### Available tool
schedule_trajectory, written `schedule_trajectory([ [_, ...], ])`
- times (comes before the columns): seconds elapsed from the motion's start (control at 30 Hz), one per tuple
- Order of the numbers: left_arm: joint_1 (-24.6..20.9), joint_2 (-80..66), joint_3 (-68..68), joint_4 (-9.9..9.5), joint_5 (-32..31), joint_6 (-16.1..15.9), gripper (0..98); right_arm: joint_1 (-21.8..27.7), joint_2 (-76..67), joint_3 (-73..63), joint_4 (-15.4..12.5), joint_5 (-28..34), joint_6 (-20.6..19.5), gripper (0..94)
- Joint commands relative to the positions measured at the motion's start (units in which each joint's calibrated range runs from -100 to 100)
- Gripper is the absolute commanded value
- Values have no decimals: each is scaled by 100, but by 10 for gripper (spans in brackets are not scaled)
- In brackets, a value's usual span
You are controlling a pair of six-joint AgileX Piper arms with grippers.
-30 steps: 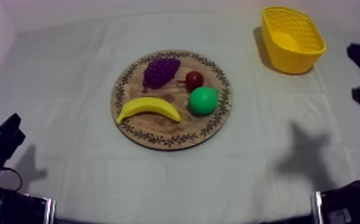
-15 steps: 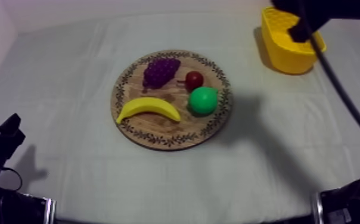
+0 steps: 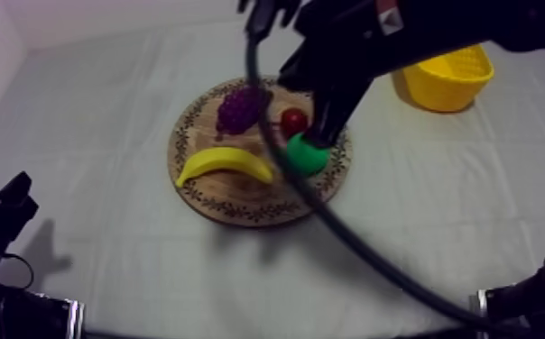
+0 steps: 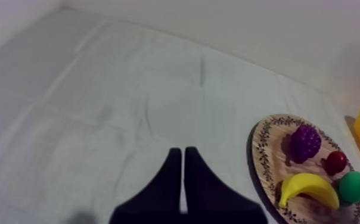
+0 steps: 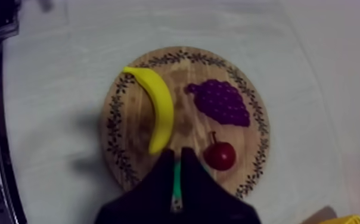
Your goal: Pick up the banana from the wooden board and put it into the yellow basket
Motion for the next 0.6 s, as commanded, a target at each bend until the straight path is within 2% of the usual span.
schedule_trajectory([
  [0.0, 0, -3, 3, 3, 0, -1, 1, -22, 133, -55, -6, -2, 6, 122],
  [0.07, 0, -3, 3, 3, 0, 0, 1, -35, 235, -89, -32, -6, 44, 302],
  [0.13, 0, -3, 3, 3, 0, 0, 1, -41, 312, -106, -72, -16, 99, 401],
  [0.27, 0, -3, 3, 3, 0, 0, 1, -56, 398, -130, -128, -18, 219, 437],
  [0.57, 0, -3, 3, 3, 0, 0, 1, -135, 642, -432, -148, 155, 317, 455],
])
